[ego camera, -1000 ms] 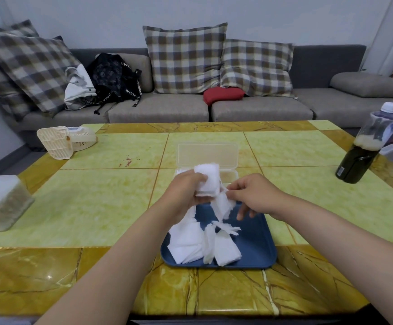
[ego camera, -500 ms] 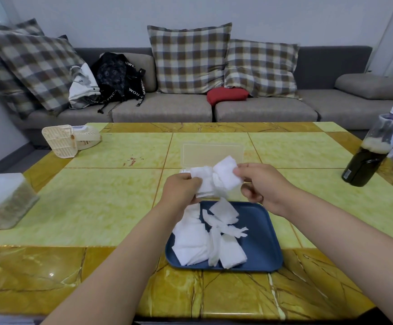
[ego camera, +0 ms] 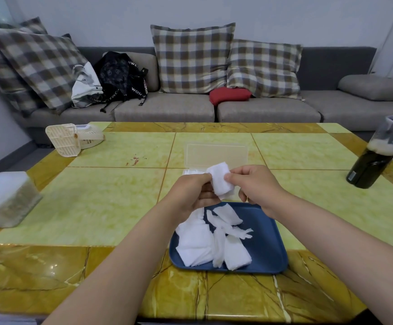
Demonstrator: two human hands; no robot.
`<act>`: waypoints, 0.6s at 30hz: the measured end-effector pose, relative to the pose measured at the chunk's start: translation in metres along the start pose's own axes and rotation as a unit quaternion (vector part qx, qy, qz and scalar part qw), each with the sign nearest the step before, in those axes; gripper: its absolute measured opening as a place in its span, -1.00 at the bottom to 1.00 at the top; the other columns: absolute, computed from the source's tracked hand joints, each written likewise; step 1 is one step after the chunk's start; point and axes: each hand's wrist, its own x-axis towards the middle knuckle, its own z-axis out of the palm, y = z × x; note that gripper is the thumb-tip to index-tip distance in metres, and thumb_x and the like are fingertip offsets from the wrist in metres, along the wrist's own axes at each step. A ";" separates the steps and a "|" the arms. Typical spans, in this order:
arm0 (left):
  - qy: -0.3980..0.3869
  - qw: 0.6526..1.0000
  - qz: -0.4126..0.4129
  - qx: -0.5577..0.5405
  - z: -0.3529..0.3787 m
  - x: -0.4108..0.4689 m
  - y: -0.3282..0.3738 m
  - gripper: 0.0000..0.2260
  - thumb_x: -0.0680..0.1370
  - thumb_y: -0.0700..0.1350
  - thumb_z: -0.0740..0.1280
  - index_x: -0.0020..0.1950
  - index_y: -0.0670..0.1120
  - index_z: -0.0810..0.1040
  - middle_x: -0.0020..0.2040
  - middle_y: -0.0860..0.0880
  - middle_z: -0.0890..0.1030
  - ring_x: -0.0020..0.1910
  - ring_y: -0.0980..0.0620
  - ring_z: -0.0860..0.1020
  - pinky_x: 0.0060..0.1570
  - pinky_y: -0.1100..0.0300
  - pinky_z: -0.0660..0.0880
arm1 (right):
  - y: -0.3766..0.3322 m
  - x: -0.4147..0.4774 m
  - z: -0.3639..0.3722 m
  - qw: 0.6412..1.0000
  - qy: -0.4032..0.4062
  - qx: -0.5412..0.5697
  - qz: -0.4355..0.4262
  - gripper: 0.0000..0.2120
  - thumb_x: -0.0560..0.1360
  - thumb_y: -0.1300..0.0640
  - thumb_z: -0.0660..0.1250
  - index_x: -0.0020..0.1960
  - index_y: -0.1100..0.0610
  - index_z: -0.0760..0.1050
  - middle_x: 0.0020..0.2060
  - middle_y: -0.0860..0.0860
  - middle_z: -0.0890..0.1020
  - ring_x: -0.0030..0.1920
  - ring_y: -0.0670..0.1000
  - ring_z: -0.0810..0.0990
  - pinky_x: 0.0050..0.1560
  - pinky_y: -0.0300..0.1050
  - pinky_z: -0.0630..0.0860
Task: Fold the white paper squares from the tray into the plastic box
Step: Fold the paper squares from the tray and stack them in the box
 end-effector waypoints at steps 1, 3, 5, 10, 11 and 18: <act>-0.002 1.000 0.000 -0.002 0.000 0.000 0.000 -0.73 0.66 -0.14 0.21 0.21 -0.28 0.58 0.00 -0.22 0.72 -0.07 -0.12 0.72 -0.11 0.11 0.66 | 0.000 0.000 0.001 1.000 0.005 -0.002 0.002 -0.93 0.54 0.16 0.42 -0.06 0.15 0.65 -0.25 0.06 0.64 -0.52 -0.01 0.39 -0.58 -0.33 0.29; -0.006 1.000 -0.001 -0.007 0.002 -0.001 0.001 -0.69 0.66 -0.06 0.23 0.20 -0.28 0.58 -0.01 -0.22 0.72 -0.07 -0.13 0.72 -0.10 0.08 0.66 | 0.000 0.000 0.001 1.000 0.014 -0.013 0.002 -0.92 0.53 0.17 0.43 -0.08 0.19 0.65 -0.27 0.06 0.64 -0.52 0.00 0.38 -0.60 -0.33 0.29; -0.006 1.000 0.007 0.008 0.003 -0.002 0.001 -0.66 0.63 0.02 0.29 0.16 -0.25 0.62 -0.02 -0.21 0.73 -0.07 -0.12 0.72 -0.08 0.08 0.65 | 0.002 0.002 0.001 0.999 0.018 -0.029 0.004 -0.90 0.52 0.17 0.43 -0.07 0.21 0.66 -0.25 0.04 0.66 -0.51 -0.01 0.39 -0.59 -0.32 0.30; 0.025 0.995 0.034 0.094 0.003 0.001 -0.002 -0.82 0.58 -0.16 0.39 0.04 -0.27 0.67 -0.11 -0.17 0.73 -0.21 -0.02 0.70 -0.21 0.22 0.63 | 0.002 0.006 -0.003 0.998 -0.017 -0.066 0.002 -0.83 0.51 0.06 0.43 0.08 0.06 0.58 -0.01 -0.05 0.65 -0.30 -0.05 0.52 -0.33 -0.24 0.40; 0.028 0.994 0.032 0.099 0.003 0.001 -0.002 -0.83 0.59 -0.17 0.38 0.04 -0.27 0.67 -0.10 -0.19 0.73 -0.21 -0.02 0.70 -0.21 0.22 0.63 | 0.001 0.006 -0.005 0.997 -0.040 -0.064 0.009 -0.80 0.52 0.02 0.42 0.12 0.00 0.56 0.02 -0.08 0.64 -0.25 -0.05 0.54 -0.31 -0.24 0.38; -0.013 0.997 0.026 0.078 0.003 -0.001 0.001 -0.74 0.53 -0.19 0.46 0.19 -0.20 0.59 -0.03 -0.15 0.73 -0.13 -0.05 0.72 -0.09 0.16 0.66 | 0.003 0.012 -0.014 0.999 -0.041 0.004 0.017 -0.82 0.50 0.13 0.47 0.10 0.04 0.64 -0.17 -0.07 0.69 -0.30 -0.07 0.54 -0.27 -0.19 0.41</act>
